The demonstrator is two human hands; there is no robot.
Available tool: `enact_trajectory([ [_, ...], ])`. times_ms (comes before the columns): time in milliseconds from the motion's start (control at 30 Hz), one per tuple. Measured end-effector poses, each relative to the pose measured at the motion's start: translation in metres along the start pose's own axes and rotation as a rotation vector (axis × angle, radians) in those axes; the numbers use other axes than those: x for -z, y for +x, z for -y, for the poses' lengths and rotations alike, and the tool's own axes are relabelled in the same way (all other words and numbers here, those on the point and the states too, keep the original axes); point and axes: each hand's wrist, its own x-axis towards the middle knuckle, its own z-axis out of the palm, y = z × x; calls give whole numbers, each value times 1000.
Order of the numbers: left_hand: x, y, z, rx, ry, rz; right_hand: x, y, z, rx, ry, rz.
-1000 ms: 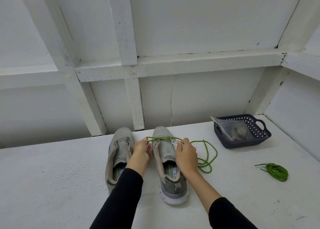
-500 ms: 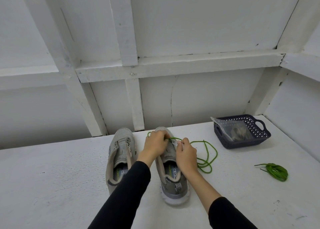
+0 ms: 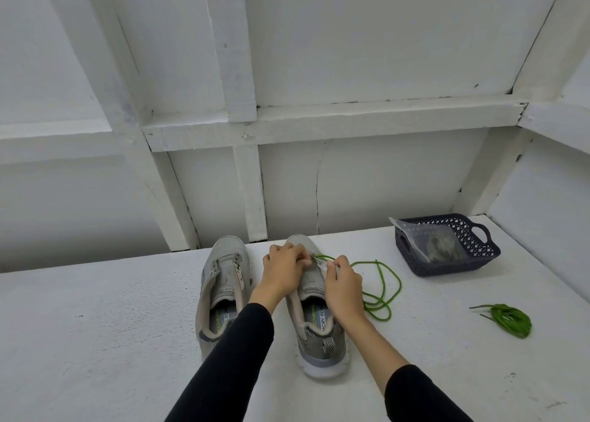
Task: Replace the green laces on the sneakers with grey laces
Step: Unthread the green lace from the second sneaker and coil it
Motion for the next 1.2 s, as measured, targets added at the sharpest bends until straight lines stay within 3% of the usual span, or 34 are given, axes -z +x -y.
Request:
enact_trajectory([
  [133, 2, -4, 5, 76, -203, -211, -1, 0, 1, -3, -38, -26],
  [300, 11, -15, -3, 180, -674, -391, 0, -1, 2, -25, -182, -63],
  [400, 28, -17, -9, 206, -958, -463, 2, -3, 2, -64, -207, -72],
  [567, 57, -10, -5, 269, -1195, -556, 4, -4, 4, -110, -176, -59],
  [667, 57, -9, 4, 342, -979, -415, 5, -5, 5, -104, -168, -50],
  [767, 45, -15, 10, 236, -584, -229, 5, -4, 6, -105, -157, -49],
  [833, 37, -20, 8, 162, -446, -144, 5, -4, 7, -106, -159, -46],
  [1000, 22, -18, -3, 114, 39, -35, 6, -6, 8, -103, -168, -40],
  [1200, 21, -5, -24, 47, 219, 56, 7, -7, 10, -110, -164, -36],
])
